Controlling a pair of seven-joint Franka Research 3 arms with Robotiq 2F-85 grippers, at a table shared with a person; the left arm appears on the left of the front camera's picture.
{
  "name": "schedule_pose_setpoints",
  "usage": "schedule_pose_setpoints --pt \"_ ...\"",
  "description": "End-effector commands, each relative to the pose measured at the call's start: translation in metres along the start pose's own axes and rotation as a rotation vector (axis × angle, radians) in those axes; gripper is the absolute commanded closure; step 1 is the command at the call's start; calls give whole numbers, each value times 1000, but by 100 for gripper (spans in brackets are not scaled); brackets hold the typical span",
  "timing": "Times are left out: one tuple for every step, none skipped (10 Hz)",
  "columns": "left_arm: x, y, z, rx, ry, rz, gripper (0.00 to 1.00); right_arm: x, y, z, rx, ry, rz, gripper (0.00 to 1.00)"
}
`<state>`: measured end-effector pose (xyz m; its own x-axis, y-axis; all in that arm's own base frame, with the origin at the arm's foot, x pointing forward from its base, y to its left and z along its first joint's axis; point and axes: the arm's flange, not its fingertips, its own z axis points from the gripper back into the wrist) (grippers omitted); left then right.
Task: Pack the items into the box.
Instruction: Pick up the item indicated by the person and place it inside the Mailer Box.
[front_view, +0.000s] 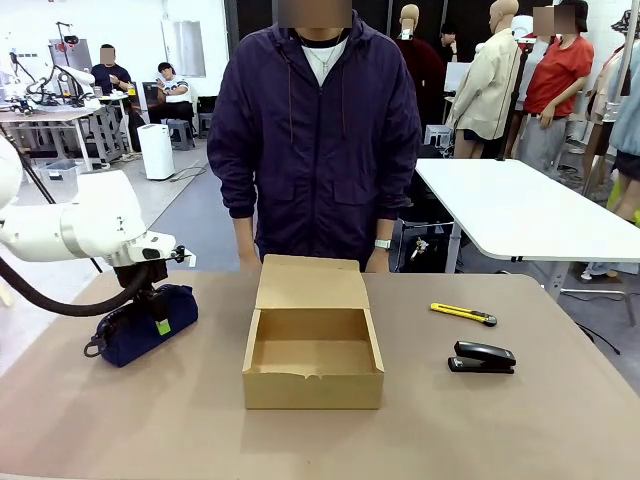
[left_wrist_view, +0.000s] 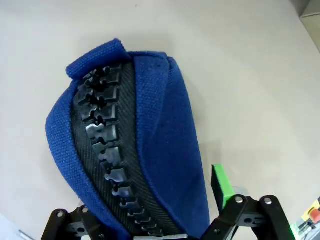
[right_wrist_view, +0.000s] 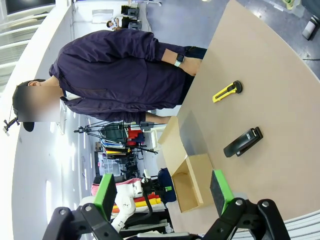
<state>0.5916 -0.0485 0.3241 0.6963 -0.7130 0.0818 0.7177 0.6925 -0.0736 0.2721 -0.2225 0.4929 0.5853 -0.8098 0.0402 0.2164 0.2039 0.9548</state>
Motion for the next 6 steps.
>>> schedule_pose_setpoints --pt "2 2 5 2 19 32 63 2 2 -2 28 -8 12 0" --pt "1 2 6 11 22 37 100 2 2 -2 28 -8 12 0" --pt "1 3 7 15 24 41 100 2 2 -2 28 -8 12 0" --pt "0 3 7 11 28 50 100 2 2 -2 28 -8 12 0" --pt "0 4 6 12 35 46 100 2 2 -2 28 -8 12 0" --pt "0 4 6 14 37 45 100 2 2 -2 28 -8 12 0"
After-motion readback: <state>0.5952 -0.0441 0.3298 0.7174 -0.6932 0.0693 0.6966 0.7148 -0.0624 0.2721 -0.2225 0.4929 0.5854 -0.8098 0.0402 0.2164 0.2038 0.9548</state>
